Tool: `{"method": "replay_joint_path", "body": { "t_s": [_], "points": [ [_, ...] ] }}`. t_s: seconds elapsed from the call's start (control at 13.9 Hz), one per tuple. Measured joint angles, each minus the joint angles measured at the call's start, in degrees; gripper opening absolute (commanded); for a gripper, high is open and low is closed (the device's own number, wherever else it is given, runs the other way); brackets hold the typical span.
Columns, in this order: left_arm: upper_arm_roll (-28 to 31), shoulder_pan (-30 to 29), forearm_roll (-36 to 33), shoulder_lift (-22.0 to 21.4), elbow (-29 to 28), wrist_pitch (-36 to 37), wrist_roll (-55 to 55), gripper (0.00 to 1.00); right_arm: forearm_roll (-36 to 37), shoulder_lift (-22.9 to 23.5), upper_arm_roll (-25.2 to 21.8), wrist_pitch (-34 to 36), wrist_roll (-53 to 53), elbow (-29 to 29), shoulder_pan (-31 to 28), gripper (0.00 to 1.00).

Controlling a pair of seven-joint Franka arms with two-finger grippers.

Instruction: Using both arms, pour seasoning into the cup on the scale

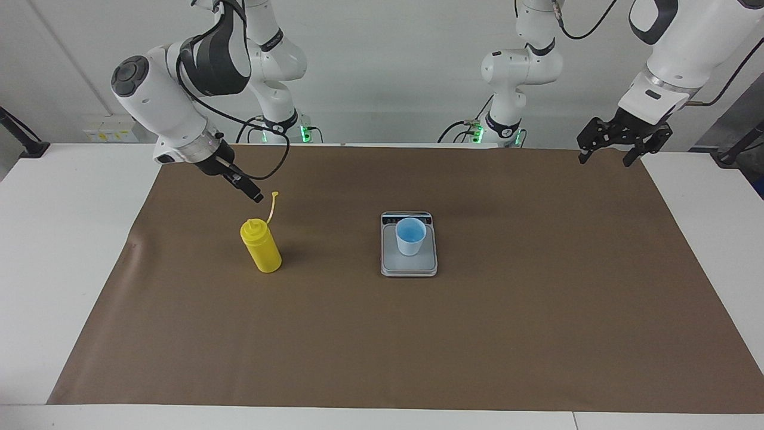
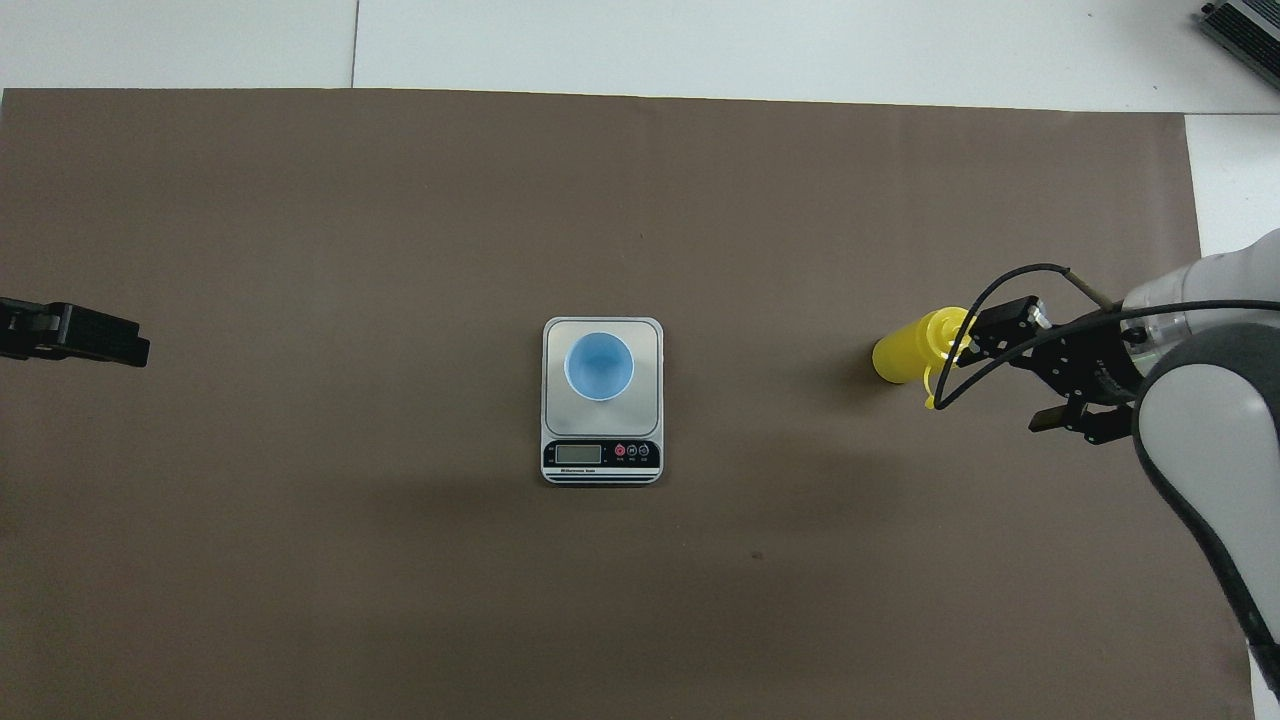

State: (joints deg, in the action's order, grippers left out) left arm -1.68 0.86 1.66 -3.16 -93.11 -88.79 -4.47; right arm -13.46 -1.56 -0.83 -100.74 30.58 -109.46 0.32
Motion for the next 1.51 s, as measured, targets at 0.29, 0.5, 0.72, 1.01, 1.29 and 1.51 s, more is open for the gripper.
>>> {"method": "replay_joint_path", "body": {
  "t_s": [0.29,0.5,0.72,1.01,1.29,1.51],
  "points": [
    [0.0,0.0,0.0,0.0,0.0,0.0,0.0,1.0,7.0,-0.1,0.0,-0.1,-12.7,2.6,1.4,1.0],
    [0.0,0.0,0.0,0.0,0.0,0.0,0.0,1.0,9.9,-0.1,0.1,0.6,-13.1,7.0,2.9,1.0],
    [0.0,0.0,0.0,0.0,0.0,0.0,0.0,1.0,12.5,-0.2,0.3,4.6,-13.2,12.1,4.9,1.0],
    [0.0,0.0,0.0,0.0,0.0,0.0,0.0,1.0,14.5,-0.2,0.3,7.8,-13.2,16.4,6.1,1.0],
    [0.0,0.0,0.0,0.0,0.0,0.0,0.0,1.0,14.6,-0.3,0.4,10.0,-13.6,16.8,6.9,1.0],
    [0.0,0.0,0.0,0.0,0.0,0.0,0.0,1.0,14.6,-0.5,0.5,10.5,-16.7,16.4,6.9,1.0]
  ]
}}
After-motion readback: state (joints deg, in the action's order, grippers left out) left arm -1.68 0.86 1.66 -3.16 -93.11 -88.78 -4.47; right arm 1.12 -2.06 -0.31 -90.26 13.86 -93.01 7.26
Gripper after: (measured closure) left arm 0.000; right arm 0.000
